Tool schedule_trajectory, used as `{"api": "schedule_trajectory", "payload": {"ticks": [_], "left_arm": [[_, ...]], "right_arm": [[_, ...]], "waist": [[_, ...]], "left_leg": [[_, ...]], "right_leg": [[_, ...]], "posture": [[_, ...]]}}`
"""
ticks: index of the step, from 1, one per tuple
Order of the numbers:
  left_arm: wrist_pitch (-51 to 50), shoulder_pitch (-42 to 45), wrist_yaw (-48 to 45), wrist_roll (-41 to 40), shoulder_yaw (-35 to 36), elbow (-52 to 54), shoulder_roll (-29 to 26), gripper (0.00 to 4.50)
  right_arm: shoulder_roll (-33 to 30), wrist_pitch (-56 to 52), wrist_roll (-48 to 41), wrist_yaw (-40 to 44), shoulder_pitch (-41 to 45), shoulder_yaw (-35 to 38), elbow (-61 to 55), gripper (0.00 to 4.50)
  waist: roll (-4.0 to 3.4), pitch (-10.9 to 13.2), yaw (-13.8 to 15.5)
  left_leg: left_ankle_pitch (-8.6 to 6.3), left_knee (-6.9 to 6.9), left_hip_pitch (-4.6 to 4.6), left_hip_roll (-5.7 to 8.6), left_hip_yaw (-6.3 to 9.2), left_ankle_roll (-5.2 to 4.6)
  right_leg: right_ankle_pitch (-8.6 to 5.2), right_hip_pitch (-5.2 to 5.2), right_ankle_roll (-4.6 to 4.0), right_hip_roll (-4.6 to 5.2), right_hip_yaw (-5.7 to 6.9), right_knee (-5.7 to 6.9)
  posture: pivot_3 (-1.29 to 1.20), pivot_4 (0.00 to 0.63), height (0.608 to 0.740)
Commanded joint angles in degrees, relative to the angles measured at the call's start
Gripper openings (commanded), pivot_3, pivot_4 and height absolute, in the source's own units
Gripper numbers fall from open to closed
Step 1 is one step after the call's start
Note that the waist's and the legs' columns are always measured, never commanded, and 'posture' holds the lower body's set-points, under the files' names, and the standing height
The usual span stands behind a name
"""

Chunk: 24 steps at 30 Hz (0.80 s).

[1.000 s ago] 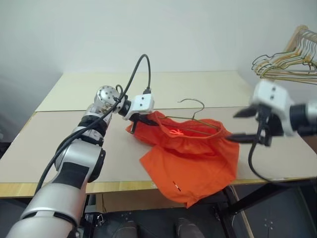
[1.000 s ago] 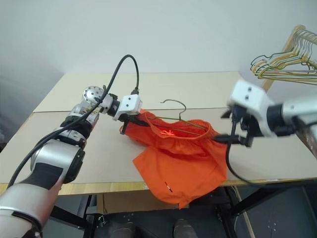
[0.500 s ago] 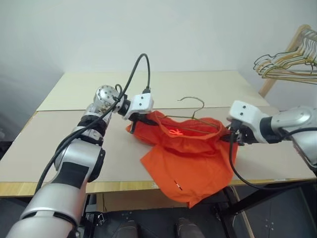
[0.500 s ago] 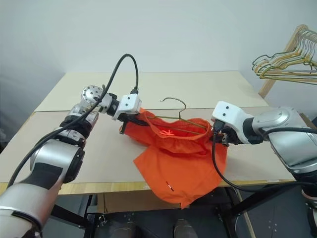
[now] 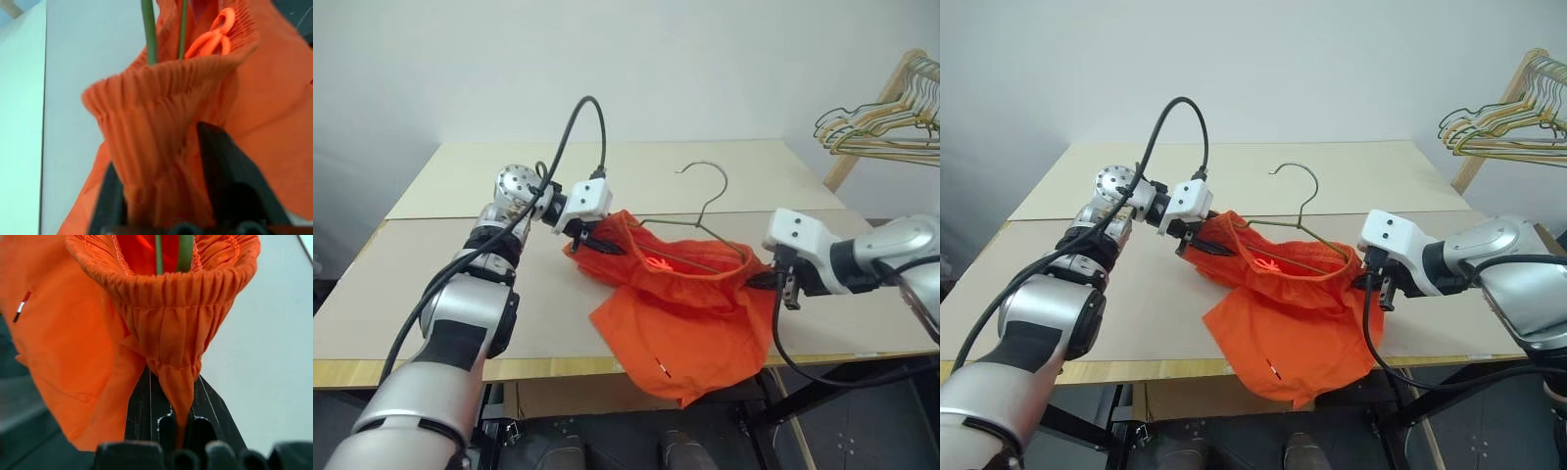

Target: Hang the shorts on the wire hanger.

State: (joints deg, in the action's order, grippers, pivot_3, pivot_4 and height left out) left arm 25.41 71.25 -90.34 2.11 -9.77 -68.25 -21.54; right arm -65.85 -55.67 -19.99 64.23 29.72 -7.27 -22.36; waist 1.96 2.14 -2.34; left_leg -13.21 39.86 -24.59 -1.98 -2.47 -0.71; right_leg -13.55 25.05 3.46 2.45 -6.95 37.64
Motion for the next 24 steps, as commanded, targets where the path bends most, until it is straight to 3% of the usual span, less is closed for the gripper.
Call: {"api": "schedule_trajectory", "payload": {"ticks": [1, 6, 11, 18, 24], "left_arm": [[-2.46, 4.67, -0.33, -3.64, 4.40, 1.55, -1.91, 3.02], [-15.31, 6.97, 2.35, -11.80, 12.67, 3.47, -2.24, 4.45], [-31.51, 4.12, 6.53, -20.06, 18.13, 14.70, -0.42, 4.45], [-48.33, -7.98, 21.14, -29.39, 19.85, 44.26, 5.23, 4.45], [-55.56, -15.15, 29.41, -34.81, 18.88, 59.19, 7.93, 4.45]], "right_arm": [[-0.99, -7.28, -4.82, -1.91, -6.70, 11.68, -5.15, 0.00], [4.94, -21.35, -8.90, -8.00, -18.51, 29.24, -12.60, 0.00], [14.84, -35.51, -7.60, -15.59, -26.30, 44.59, -20.17, 0.00], [25.25, -36.83, -9.24, -24.98, -38.82, 64.41, -25.50, 0.00], [25.97, -36.83, -15.22, -33.36, -38.97, 76.18, -21.73, 0.00]], "waist": [[0.00, 0.00, 0.18], [0.01, 0.00, -0.05], [0.01, -0.01, -0.16], [-0.05, -0.05, -0.44], [-0.27, -0.20, -2.12]], "left_leg": [[0.00, 0.02, -0.02, 0.00, 0.04, 0.00], [0.00, 0.04, 0.01, 0.01, 0.09, 0.00], [0.00, 0.05, 0.25, 0.02, 0.19, 0.00], [-0.02, -0.02, 0.61, 0.02, 0.23, 0.02], [-0.02, -0.14, 0.97, 0.02, 0.20, 0.03]], "right_leg": [[0.00, 0.00, 0.00, 0.00, 0.03, 0.00], [-0.01, -0.04, 0.02, 0.00, 0.03, 0.04], [-0.26, -0.27, 0.43, -0.01, 0.08, 0.12], [-0.27, -0.71, 0.43, 0.01, 0.10, 0.02], [-0.32, -1.00, 0.47, 0.01, 0.05, -0.06]], "posture": [[-0.04, 0.000, 0.740], [-0.05, 0.000, 0.740], [-0.07, 0.000, 0.740], [-0.11, 0.000, 0.740], [-0.16, 0.000, 0.740]]}}
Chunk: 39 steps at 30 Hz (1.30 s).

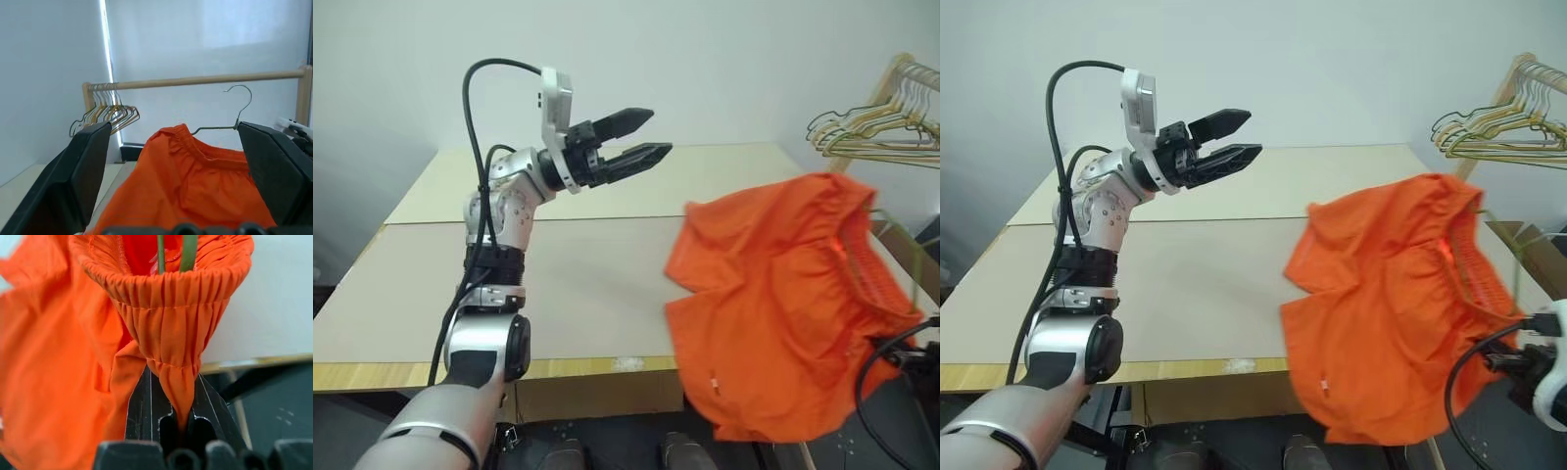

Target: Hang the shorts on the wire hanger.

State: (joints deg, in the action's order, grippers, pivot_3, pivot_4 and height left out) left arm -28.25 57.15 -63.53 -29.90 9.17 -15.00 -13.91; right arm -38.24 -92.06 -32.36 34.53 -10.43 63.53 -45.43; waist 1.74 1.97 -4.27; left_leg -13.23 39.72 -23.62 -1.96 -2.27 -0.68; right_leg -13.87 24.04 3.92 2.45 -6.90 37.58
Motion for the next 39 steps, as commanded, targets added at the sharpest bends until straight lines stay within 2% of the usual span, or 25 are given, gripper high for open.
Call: {"api": "schedule_trajectory", "payload": {"ticks": [1, 3, 5, 8, 10, 14, 19, 25, 32, 39], "left_arm": [[-2.41, -1.61, 3.40, -3.39, -0.15, 7.15, 0.55, 4.45], [-3.27, -2.08, 5.40, -4.40, -0.16, 8.69, 1.07, 4.45], [-3.54, -2.19, 6.87, -5.05, -0.16, 9.56, 1.36, 4.45], [-3.43, -2.52, 7.34, -5.73, -0.60, 10.18, 0.96, 4.45], [-3.27, -2.77, 7.25, -5.96, -0.93, 10.39, 0.61, 4.45], [-2.52, -2.75, 7.05, -5.90, -1.51, 9.87, 0.19, 4.45], [-1.36, -2.37, 6.45, -5.50, -2.45, 8.92, -0.42, 4.45], [-0.97, -2.27, 6.17, -5.62, -2.87, 8.89, -1.53, 4.45], [-0.54, -2.02, 5.86, -5.44, -3.55, 8.40, -2.21, 4.45], [-0.31, -1.94, 5.60, -5.43, -4.09, 8.46, -2.34, 4.45]], "right_arm": [[-2.83, -0.44, -4.29, -5.30, 1.62, 6.50, 2.80, 0.00], [-5.06, -0.44, -8.38, -9.87, 3.60, 9.02, 7.43, 0.00], [-8.23, -0.44, -14.60, -18.93, 8.86, 12.68, 16.96, 0.00], [-14.09, -0.44, -23.52, -31.42, 11.57, 15.16, 27.70, 0.00], [-17.98, -0.44, -29.71, -38.90, 11.75, 15.86, 34.14, 0.00], [-25.35, -0.44, -37.26, -48.34, 11.89, 13.91, 46.43, 0.00], [-30.37, -0.44, -42.92, -54.86, 15.67, 9.59, 58.37, 0.00], [-31.67, -0.44, -49.79, -57.78, 15.61, 7.03, 60.04, 0.00], [-34.06, -0.44, -47.62, -59.87, 18.38, 8.71, 66.66, 0.00], [-34.79, -0.44, -38.79, -63.39, 25.11, 8.79, 74.02, 0.00]], "waist": [[-0.14, -0.09, -0.65], [-0.30, -0.18, -1.41], [-0.30, -0.18, -2.14], [-0.51, -0.30, -2.81], [-0.49, -0.29, -3.19], [-0.41, -0.23, -4.24], [-0.53, -0.40, -5.34], [-0.65, -0.44, -5.67], [-0.70, -0.47, -5.82], [-0.69, -0.46, -5.95]], "left_leg": [[0.00, -0.02, 0.05, 0.01, -0.01, 0.00], [-0.02, -0.08, 0.16, 0.02, -0.02, 0.02], [-0.02, -0.13, 0.27, 0.04, -0.04, 0.02], [-0.02, -0.43, 0.59, 0.07, -0.02, 0.01], [-0.03, -0.80, 1.00, 0.08, -0.05, 0.01], [-0.06, -1.15, 1.36, 0.08, -0.08, -0.05], [-0.06, -1.26, 1.58, 0.20, -0.06, -0.05], [-0.06, -1.41, 1.42, 0.25, -0.05, -0.05], [-0.06, -1.48, 1.48, 0.25, -0.06, -0.05], [-0.06, -1.50, 1.56, 0.25, -0.07, -0.05]], "right_leg": [[-0.01, -0.02, -0.01, 0.00, -0.01, -0.01], [-0.07, -0.11, -0.05, 0.00, -0.04, -0.03], [-0.09, -0.19, -0.06, 0.00, -0.09, -0.06], [-0.09, -0.68, -0.09, 0.03, -0.06, -0.53], [-0.31, -1.08, -0.44, 0.04, -0.07, -0.86], [-0.42, -1.69, -0.50, 0.06, -0.11, -1.15], [-0.39, -2.05, -0.44, 0.03, -0.35, -1.66], [-0.41, -2.00, -0.30, 0.05, -0.46, -1.80], [-0.42, -2.00, -0.30, 0.03, -0.49, -1.79], [-0.43, -1.99, -0.31, 0.03, -0.50, -1.83]], "posture": [[-0.16, 0.000, 0.740], [-0.16, 0.000, 0.740], [-0.16, 0.000, 0.740], [-0.16, 0.000, 0.740], [-0.15, 0.000, 0.740], [-0.15, 0.000, 0.740], [-0.15, 0.000, 0.740], [-0.13, 0.000, 0.740], [-0.13, 0.000, 0.740], [-0.13, 0.000, 0.740]]}}
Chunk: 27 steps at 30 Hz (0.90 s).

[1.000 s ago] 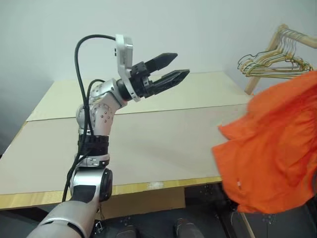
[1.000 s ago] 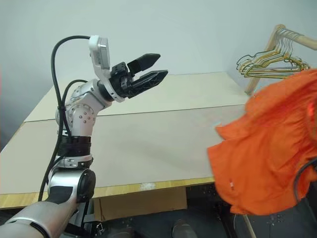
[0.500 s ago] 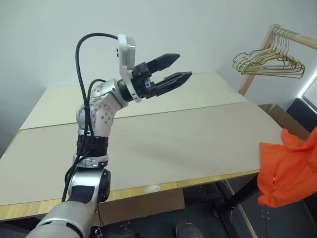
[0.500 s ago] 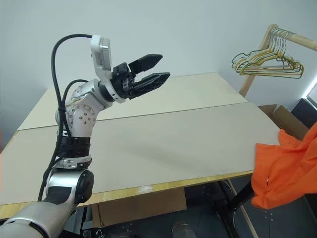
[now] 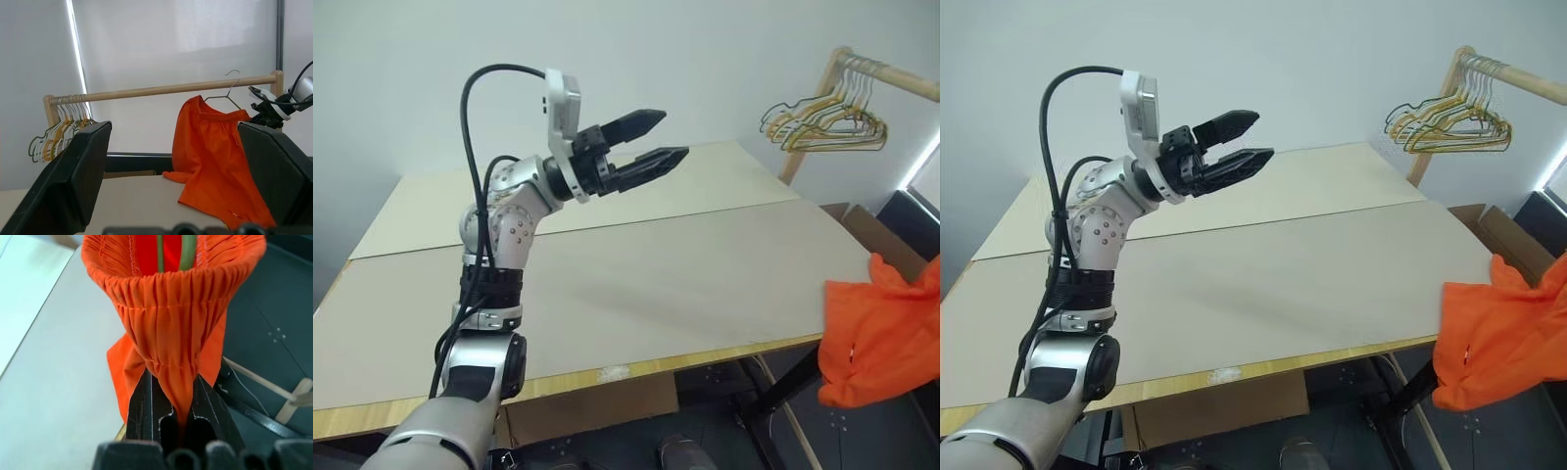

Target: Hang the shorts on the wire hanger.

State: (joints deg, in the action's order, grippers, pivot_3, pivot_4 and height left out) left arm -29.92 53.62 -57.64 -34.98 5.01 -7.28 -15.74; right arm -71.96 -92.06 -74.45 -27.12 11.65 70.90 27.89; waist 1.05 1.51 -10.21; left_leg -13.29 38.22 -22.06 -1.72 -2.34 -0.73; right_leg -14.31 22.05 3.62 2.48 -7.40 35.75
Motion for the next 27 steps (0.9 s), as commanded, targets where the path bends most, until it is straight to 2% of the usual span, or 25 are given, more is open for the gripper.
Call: {"api": "schedule_trajectory", "payload": {"ticks": [1, 5, 9, 12, 18, 21, 25, 27], "left_arm": [[1.35, 1.52, -0.32, -0.36, -0.02, 0.84, -0.55, 4.45], [1.23, 1.19, -0.37, -0.51, -0.22, 1.29, -0.67, 4.45], [0.95, 0.49, -0.59, -0.67, -0.63, 2.27, -0.81, 4.50], [1.04, 0.60, -0.71, -0.61, -0.77, 2.10, -0.82, 4.50], [1.15, 1.05, -0.92, -0.60, -0.90, 1.53, -0.88, 4.50], [1.04, 1.21, -1.35, -0.61, -1.01, 1.24, -1.17, 4.50], [0.47, 1.27, -2.96, -1.26, -0.88, 1.05, -2.09, 4.50], [0.77, 1.01, -2.99, -0.96, -0.98, 0.88, -2.49, 4.50]], "right_arm": [[-0.21, -0.43, 4.99, -2.12, 3.62, 0.92, -0.68, 0.00], [3.32, -0.44, 10.36, -4.88, 5.92, 0.00, -4.78, 0.00], [5.96, -0.44, 13.06, -7.53, 7.94, 1.07, -7.89, 1.12], [7.10, -0.44, 15.68, -9.18, 8.99, 1.35, -11.26, 2.21], [11.38, 0.56, 27.39, -10.54, 9.89, -0.59, -27.93, 4.38], [13.28, 6.44, 35.32, -10.92, 6.48, -5.79, -39.52, 4.45], [18.74, 26.25, 54.50, -16.20, -4.16, -16.53, -57.17, 4.45], [20.55, 34.75, 60.47, -15.79, -5.78, -23.42, -62.60, 4.45]], "waist": [[-0.04, 0.00, -0.01], [-0.04, 0.00, -0.12], [-0.05, -0.01, -0.09], [-0.05, -0.01, -0.08], [-0.09, -0.01, 0.01], [-0.14, -0.04, 0.03], [-0.20, -0.07, 0.20], [-0.20, -0.07, 0.05]], "left_leg": [[0.00, 0.00, 0.02, 0.00, -0.01, 0.00], [0.00, -0.07, 0.00, 0.00, -0.01, 0.00], [0.00, -0.10, -0.01, 0.01, -0.02, 0.00], [0.00, -0.09, 0.00, 0.01, -0.03, 0.00], [0.00, -0.10, 0.01, 0.00, -0.02, 0.00], [0.00, -0.10, 0.02, -0.01, -0.02, 0.00], [0.00, -0.15, 0.00, -0.02, -0.01, 0.00], [0.00, -0.20, 0.01, -0.04, -0.01, 0.01]], "right_leg": [[0.00, 0.02, 0.00, 0.00, -0.01, 0.00], [0.00, 0.05, 0.01, 0.00, -0.04, 0.00], [0.00, 0.06, 0.01, 0.00, -0.08, 0.00], [0.00, 0.06, 0.02, 0.00, -0.10, 0.00], [0.00, 0.12, 0.02, -0.01, -0.09, 0.01], [0.00, 0.17, 0.03, 0.00, -0.10, 0.02], [-0.01, 0.25, 0.04, -0.01, -0.08, 0.05], [-0.01, 0.30, 0.04, -0.02, -0.10, 0.08]], "posture": [[-0.13, 0.000, 0.740], [-0.12, 0.000, 0.740], [-0.12, 0.000, 0.740], [-0.12, 0.000, 0.740], [-0.12, 0.000, 0.740], [-0.12, 0.000, 0.740], [-0.12, 0.000, 0.740], [-0.11, 0.000, 0.740]]}}
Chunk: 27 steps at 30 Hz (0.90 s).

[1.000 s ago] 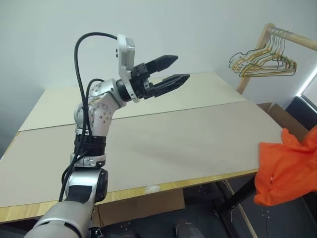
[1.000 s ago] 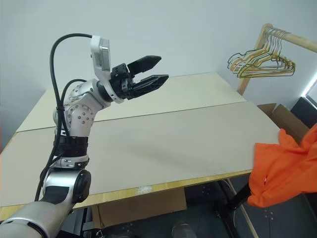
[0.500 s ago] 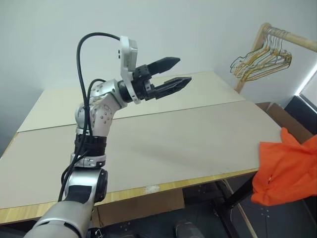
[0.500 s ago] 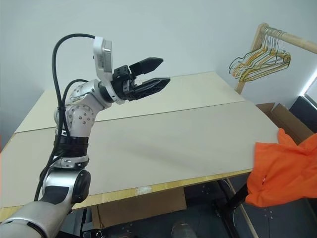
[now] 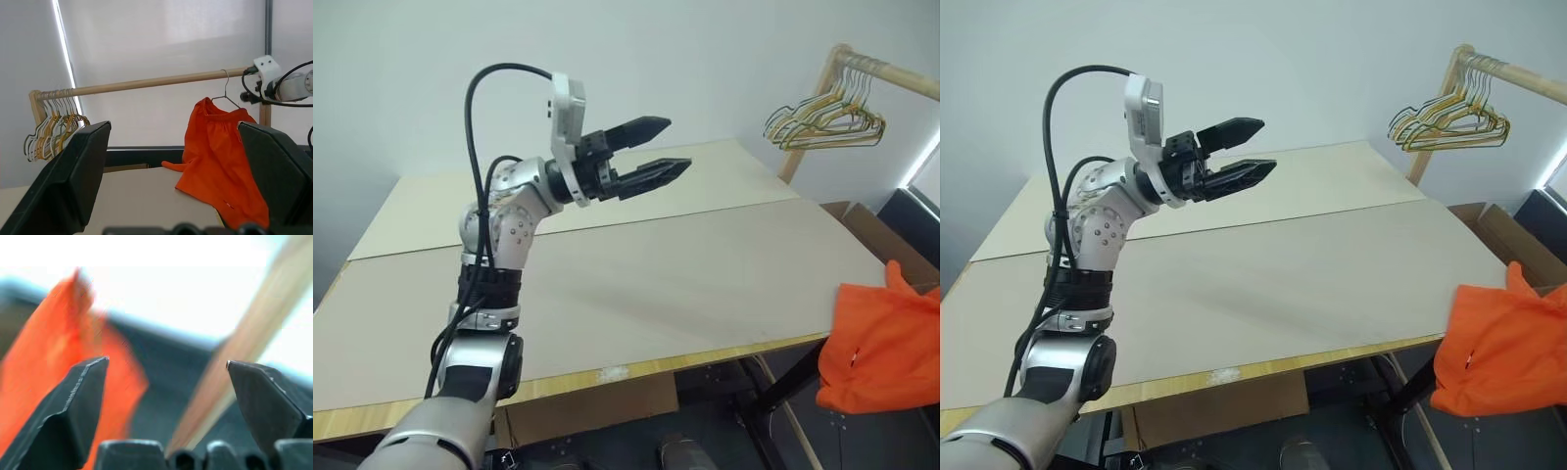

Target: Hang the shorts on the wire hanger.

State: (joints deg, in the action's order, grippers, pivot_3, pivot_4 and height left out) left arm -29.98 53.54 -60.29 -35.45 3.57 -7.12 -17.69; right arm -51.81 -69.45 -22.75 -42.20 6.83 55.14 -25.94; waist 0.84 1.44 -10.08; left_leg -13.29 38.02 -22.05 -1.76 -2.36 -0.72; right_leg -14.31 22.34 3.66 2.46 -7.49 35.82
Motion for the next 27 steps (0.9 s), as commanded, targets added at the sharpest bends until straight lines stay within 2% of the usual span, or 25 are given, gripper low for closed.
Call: {"api": "schedule_trajectory", "payload": {"ticks": [1, 4, 8, 12, 15, 17, 22, 27], "left_arm": [[0.97, 0.96, -0.30, -0.21, 0.29, 0.68, -0.73, 4.50], [2.15, 0.37, 0.18, 0.57, 0.23, 0.66, -0.85, 4.50], [6.17, -2.59, 1.86, 3.95, -0.15, 1.71, -2.09, 4.50], [11.10, -8.23, 4.63, 8.19, -0.69, 4.54, -3.21, 4.50], [9.41, -11.66, 2.31, 9.02, -1.84, 6.34, -7.30, 4.50], [8.14, -13.91, 1.08, 9.47, -2.74, 7.69, -10.43, 4.50], [7.33, -16.49, -1.40, 10.79, -4.37, 11.16, -16.59, 4.50], [6.97, -16.25, -1.11, 10.98, -4.34, 10.97, -18.02, 4.50]], "right_arm": [[0.63, 14.24, 10.88, 0.24, -1.24, -10.28, -9.81, 4.45], [0.90, 23.26, 15.92, 4.42, 0.73, -18.32, -11.34, 4.45], [3.72, 35.83, 8.61, 21.69, 9.37, -29.28, -11.20, 4.45], [7.56, 40.38, 1.36, 38.67, 13.55, -36.78, -7.73, 4.45], [6.14, 38.25, -4.08, 52.05, 14.60, -41.24, -5.72, 4.45], [4.63, 36.87, -6.89, 59.89, 14.72, -43.07, -3.96, 4.45], [0.89, 37.48, -8.18, 73.10, 12.66, -42.95, 1.80, 4.45], [0.04, 37.96, -7.30, 77.28, 10.64, -42.10, 2.54, 4.45]], "waist": [[-0.05, -0.01, -0.21], [-0.01, 0.01, -0.27], [0.02, 0.03, -0.23], [0.18, 0.13, 0.80], [0.42, 0.28, 2.40], [0.45, 0.30, 3.69], [0.65, 0.42, 8.49], [0.77, 0.49, 12.08]], "left_leg": [[0.00, 0.00, 0.00, 0.00, -0.01, 0.00], [0.00, 0.00, 0.12, 0.02, -0.16, 0.00], [0.00, -0.02, 0.13, 0.02, -0.15, 0.00], [0.01, -0.14, 0.23, -0.02, -0.01, -0.01], [0.01, -0.14, 0.06, -0.06, 0.11, -0.02], [0.00, -0.14, -0.03, -0.05, 0.11, -0.02], [-0.09, -0.14, -0.25, -0.04, 0.13, -0.13], [-0.08, -0.14, -0.36, -0.06, 0.17, -0.13]], "right_leg": [[0.00, 0.00, 0.00, 0.01, -0.03, 0.00], [0.00, -0.07, 0.00, 0.01, -0.21, 0.00], [0.03, -0.07, 0.04, 0.00, -0.23, -0.02], [0.20, -0.12, 0.30, -0.06, -0.11, 0.04], [0.21, -0.02, 0.23, -0.09, 0.05, 0.03], [0.19, 0.03, 0.19, -0.05, 0.08, -0.04], [0.22, 0.23, -0.21, 0.05, 0.40, -0.05], [0.18, 0.39, -0.32, 0.03, 0.55, 0.05]], "posture": [[-0.10, 0.000, 0.740], [-0.08, 0.000, 0.740], [-0.04, 0.000, 0.740], [0.01, 0.000, 0.740], [0.05, 0.000, 0.740], [0.09, 0.000, 0.740], [0.15, 0.000, 0.740], [0.18, 0.000, 0.740]]}}
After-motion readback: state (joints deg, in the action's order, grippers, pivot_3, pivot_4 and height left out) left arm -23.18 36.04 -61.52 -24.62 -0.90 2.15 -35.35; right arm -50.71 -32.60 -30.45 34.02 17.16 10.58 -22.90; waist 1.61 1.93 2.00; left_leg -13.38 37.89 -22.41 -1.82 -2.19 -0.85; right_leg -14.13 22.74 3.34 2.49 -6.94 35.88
